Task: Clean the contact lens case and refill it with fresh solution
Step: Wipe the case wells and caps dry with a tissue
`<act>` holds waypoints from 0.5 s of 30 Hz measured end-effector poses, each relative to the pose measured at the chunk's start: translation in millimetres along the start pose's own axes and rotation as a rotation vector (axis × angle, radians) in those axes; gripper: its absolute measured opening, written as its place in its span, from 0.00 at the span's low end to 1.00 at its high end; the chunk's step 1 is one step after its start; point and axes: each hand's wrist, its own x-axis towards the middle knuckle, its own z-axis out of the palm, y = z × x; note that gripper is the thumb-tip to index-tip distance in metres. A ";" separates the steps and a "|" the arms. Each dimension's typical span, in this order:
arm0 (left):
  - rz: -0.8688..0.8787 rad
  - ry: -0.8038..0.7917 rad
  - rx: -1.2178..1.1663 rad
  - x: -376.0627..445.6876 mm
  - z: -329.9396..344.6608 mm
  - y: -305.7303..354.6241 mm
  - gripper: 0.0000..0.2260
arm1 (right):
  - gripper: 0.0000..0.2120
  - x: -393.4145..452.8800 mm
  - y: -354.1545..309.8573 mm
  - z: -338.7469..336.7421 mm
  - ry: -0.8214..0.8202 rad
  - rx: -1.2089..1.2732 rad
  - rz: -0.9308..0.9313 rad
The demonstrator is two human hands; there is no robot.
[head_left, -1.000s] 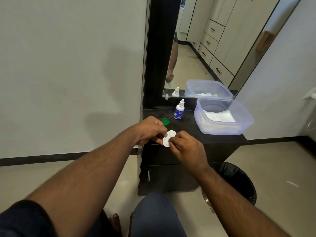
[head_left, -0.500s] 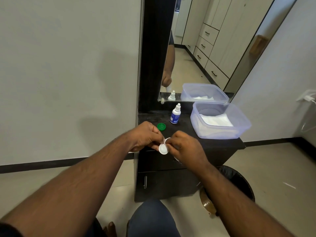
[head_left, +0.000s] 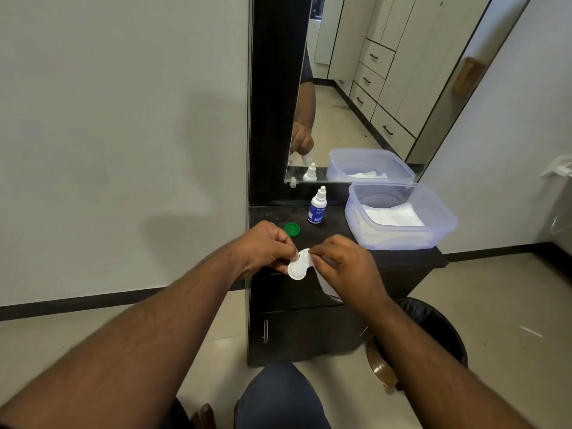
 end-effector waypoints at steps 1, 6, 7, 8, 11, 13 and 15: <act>0.002 0.000 0.006 -0.4 -0.3 0.5 0.06 | 0.07 1.5 -1.9 3.7 0.001 0.028 0.007; 0.021 0.006 0.017 0.0 0.3 0.5 0.08 | 0.06 -8.5 6.8 15.3 0.089 0.083 0.080; 0.023 0.008 0.024 0.4 0.1 -0.6 0.08 | 0.06 -13.0 8.2 16.1 0.085 0.063 0.081; 0.024 0.007 0.029 1.4 0.5 -1.3 0.09 | 0.06 -17.1 8.5 14.6 0.087 0.049 0.085; 0.030 0.004 0.022 3.3 1.8 -2.7 0.11 | 0.06 -19.5 8.5 7.2 0.209 0.168 0.208; 0.035 0.008 0.017 3.2 1.7 -3.2 0.11 | 0.07 -13.7 4.9 3.4 0.244 0.319 0.291; 0.044 -0.001 0.010 2.4 1.9 -2.9 0.12 | 0.06 -9.0 0.1 5.2 0.175 0.319 0.229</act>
